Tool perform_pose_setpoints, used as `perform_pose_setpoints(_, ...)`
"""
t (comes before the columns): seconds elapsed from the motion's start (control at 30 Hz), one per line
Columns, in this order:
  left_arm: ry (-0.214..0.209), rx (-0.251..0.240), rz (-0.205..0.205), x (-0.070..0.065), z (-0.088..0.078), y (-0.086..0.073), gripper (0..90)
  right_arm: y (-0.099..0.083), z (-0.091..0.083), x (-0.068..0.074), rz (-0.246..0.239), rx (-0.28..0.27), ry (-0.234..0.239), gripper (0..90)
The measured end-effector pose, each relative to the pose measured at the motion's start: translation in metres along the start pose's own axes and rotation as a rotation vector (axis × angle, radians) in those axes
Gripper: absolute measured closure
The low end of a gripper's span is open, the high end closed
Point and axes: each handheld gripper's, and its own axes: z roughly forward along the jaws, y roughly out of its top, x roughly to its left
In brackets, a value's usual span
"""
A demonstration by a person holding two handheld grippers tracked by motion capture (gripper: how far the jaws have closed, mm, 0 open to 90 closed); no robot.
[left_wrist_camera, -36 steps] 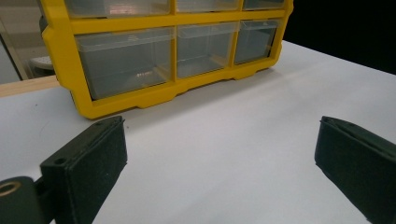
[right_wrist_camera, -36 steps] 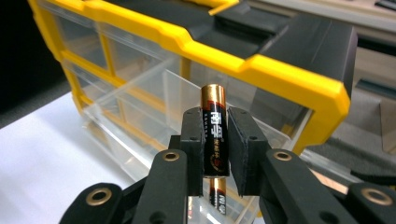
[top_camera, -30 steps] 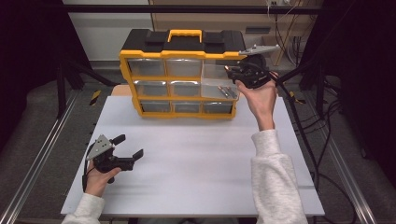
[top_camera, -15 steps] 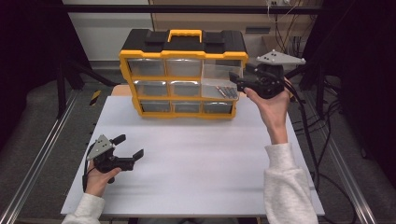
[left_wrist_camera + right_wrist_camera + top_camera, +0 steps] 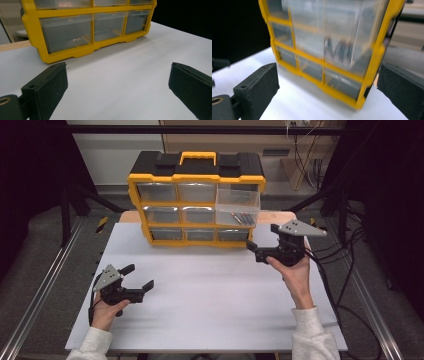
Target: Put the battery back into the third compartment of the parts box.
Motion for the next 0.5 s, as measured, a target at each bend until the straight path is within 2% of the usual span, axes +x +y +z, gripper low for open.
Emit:
perform_pose_setpoints(0.17, -0.004, 0.007, 0.004, -0.001, 0.001, -0.001, 1.9, -0.039, 0.0, -0.004, 0.044, 0.02, 0.016, 2.7)
perform_pose_setpoints(0.37, -0.005, 0.008, 0.006, -0.001, 0.002, -0.001, 1.9, -0.083, -0.004, -0.012, 0.068, 0.046, 0.024, 1.9)
perform_pose_setpoints(0.43, -0.006, 0.011, 0.011, -0.002, 0.002, -0.001, 1.9, -0.094, -0.004, -0.015, 0.063, 0.069, 0.023, 0.7)
perform_pose_setpoints(0.5, -0.007, 0.007, 0.011, -0.003, 0.002, -0.002, 1.9, -0.101, -0.007, -0.016, 0.057, 0.064, 0.011, 1.1)
